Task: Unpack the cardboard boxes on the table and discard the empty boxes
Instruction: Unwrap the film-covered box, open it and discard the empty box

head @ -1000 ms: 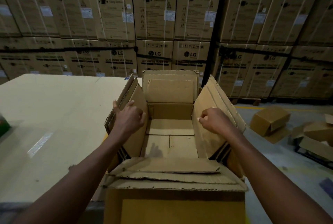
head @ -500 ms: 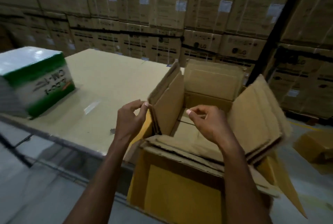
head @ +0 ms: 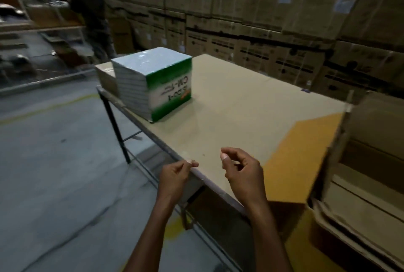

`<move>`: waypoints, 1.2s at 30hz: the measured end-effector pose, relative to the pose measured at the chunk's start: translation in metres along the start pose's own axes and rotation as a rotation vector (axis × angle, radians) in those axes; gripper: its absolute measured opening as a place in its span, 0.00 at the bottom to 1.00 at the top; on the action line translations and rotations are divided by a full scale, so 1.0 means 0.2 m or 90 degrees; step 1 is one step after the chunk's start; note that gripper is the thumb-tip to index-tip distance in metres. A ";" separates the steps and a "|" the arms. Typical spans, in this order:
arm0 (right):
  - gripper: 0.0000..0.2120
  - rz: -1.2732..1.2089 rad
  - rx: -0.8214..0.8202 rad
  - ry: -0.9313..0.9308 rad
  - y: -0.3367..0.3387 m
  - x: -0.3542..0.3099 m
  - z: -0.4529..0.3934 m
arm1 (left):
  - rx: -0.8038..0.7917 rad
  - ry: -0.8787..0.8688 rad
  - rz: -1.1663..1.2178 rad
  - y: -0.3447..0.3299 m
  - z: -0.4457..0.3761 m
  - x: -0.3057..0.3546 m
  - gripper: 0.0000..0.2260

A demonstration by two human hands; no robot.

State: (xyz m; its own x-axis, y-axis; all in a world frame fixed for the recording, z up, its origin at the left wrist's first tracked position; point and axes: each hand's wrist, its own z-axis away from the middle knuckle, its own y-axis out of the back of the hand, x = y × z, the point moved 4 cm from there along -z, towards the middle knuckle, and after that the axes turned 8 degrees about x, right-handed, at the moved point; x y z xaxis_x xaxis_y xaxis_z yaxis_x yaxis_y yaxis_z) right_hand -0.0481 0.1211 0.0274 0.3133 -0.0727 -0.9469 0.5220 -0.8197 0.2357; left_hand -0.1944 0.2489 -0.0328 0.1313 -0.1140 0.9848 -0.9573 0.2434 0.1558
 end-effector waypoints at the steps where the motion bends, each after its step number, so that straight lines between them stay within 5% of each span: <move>1: 0.07 -0.003 -0.018 -0.005 -0.12 0.02 -0.01 | 0.000 0.011 -0.004 0.07 -0.06 -0.04 0.11; 10: 0.08 0.015 -0.109 -0.085 -0.93 0.20 -0.23 | 0.083 0.086 -0.005 0.46 -0.53 -0.33 0.10; 23: 0.08 0.072 -0.159 -0.087 -1.78 0.29 -1.12 | 0.083 0.111 -0.044 0.57 -1.64 -0.45 0.11; 30: 0.14 0.040 -0.110 -0.069 -2.10 0.15 -1.51 | 0.093 0.078 -0.019 0.65 -2.29 -0.45 0.10; 36: 0.21 0.017 0.030 -0.011 -2.32 -0.05 -1.74 | 0.099 -0.070 -0.022 0.79 -2.87 -0.36 0.08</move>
State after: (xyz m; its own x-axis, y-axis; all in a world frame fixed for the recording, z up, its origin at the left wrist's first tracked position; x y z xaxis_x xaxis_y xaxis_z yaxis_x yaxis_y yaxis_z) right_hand -0.0187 0.6999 0.0041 0.3130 -0.1038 -0.9441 0.4760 -0.8430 0.2505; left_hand -0.2064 0.8478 -0.0341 0.1444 -0.2260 0.9633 -0.9821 0.0861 0.1675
